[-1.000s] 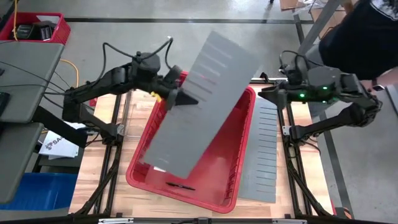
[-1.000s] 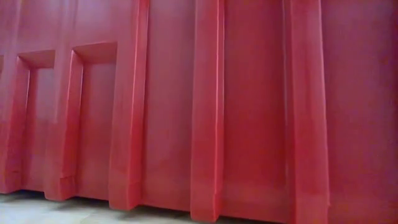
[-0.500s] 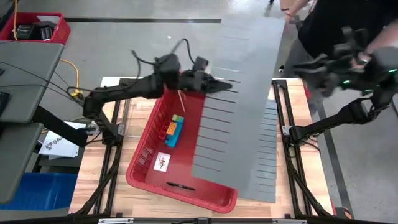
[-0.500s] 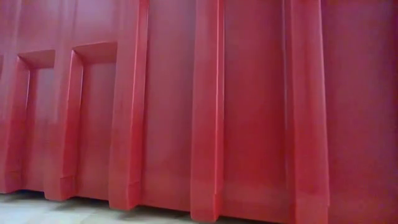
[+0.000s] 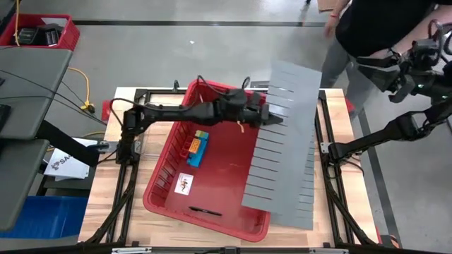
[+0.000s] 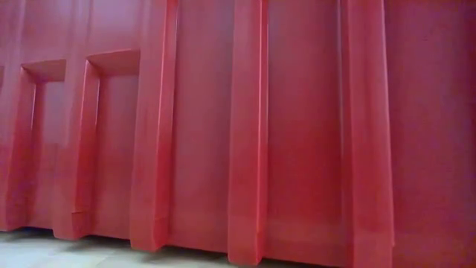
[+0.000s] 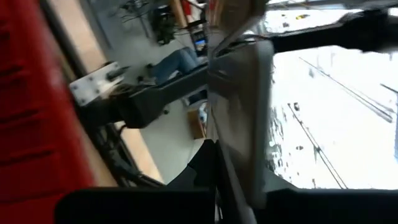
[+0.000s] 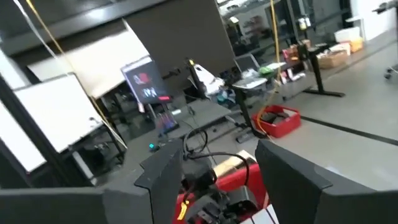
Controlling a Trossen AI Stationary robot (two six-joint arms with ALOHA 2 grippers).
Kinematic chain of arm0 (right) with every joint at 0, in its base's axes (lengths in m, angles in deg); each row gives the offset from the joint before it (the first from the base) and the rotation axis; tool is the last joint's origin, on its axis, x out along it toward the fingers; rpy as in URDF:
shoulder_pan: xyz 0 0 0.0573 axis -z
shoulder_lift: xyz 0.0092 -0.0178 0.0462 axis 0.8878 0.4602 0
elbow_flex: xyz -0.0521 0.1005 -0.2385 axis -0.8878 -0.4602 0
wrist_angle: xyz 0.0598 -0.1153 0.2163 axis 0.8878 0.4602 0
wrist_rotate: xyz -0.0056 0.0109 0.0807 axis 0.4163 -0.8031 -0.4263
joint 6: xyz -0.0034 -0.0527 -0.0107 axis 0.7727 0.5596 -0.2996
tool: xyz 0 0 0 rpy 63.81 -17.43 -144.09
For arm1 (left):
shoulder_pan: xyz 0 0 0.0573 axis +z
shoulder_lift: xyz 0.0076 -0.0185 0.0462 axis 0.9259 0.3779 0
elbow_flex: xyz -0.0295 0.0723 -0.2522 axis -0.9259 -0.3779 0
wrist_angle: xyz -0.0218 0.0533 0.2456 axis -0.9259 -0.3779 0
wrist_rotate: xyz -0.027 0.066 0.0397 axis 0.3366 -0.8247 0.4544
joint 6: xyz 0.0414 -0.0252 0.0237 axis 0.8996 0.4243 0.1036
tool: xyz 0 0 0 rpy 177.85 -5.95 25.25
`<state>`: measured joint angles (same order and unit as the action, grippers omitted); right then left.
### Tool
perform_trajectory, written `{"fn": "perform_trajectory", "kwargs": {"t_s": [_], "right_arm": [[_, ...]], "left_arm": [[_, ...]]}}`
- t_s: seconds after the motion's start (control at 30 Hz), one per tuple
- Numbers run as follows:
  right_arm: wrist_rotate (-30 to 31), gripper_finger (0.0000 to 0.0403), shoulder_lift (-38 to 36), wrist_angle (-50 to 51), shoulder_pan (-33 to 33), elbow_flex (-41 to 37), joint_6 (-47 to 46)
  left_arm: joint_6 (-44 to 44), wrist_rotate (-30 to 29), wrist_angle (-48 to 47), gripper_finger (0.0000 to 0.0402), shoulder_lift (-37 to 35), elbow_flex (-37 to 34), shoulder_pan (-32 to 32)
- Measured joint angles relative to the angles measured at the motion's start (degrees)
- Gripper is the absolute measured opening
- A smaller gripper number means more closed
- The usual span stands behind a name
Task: Sort blocks
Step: Break down the bin divider, then remove the yellow block from the bin
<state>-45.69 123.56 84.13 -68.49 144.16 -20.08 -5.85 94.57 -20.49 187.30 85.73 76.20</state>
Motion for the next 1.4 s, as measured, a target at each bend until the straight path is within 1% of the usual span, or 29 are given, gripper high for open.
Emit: {"fn": "perform_trajectory", "kwargs": {"t_s": [0.13, 0.23, 0.37, 0.57, 0.73, 0.8, 0.93, 1.1, 1.2, 1.3, 1.4], "right_arm": [[1.19, 0.0200, 1.14, 2.21, 0.00, -0.08, -0.49], [1.53, 0.0200, 2.00, 2.51, 0.00, -0.11, -0.73], [1.53, 0.0200, 2.99, 2.46, 0.00, -0.10, -1.50], [1.53, 0.0200, 3.48, 2.49, 0.00, -0.11, -1.11], [1.54, 0.0200, 3.24, 2.47, 0.00, -0.09, -1.13], [1.56, 0.0200, 3.22, 2.47, 0.01, -0.09, -1.12], [1.55, 0.0200, 3.31, 2.47, 0.02, -0.09, -0.52], [1.55, 0.0200, 3.27, 2.47, 0.02, -0.09, -0.24], [1.55, 0.0200, 3.27, 2.47, 0.02, -0.09, -0.08], [1.53, 0.0200, 3.29, 2.47, 0.01, -0.09, 0.13], [1.53, 0.0200, 3.29, 2.49, 0.01, -0.09, -0.01]], "left_arm": [[-2.09, -0.39, 2.99, 0.0003, 2.91, 0.02, 0.07], [-2.69, -0.41, 5.13, 0.0020, 4.73, 0.02, 0.07], [-2.21, -0.69, 3.09, 0.0062, 5.13, 0.02, 0.06], [-0.06, -1.15, 3.59, 0.0133, 4.69, 0.04, 0.33], [-0.08, 1.40, 3.62, 0.0178, 4.69, 0.04, 0.63], [-0.05, 3.68, 3.59, 0.0190, 4.69, 0.04, 0.65], [1.00, 8.13, 1.63, 0.0203, 4.69, 0.04, 0.84], [1.00, 11.99, -3.13, 0.0205, 4.59, 0.07, 1.58], [0.80, 14.90, -3.26, 0.0205, 4.58, 0.10, 2.44], [-1.85, 17.73, -2.78, 0.0205, 4.83, 0.13, 4.23], [-1.74, 19.05, -2.82, 0.0205, 4.78, 0.11, 6.09]]}}
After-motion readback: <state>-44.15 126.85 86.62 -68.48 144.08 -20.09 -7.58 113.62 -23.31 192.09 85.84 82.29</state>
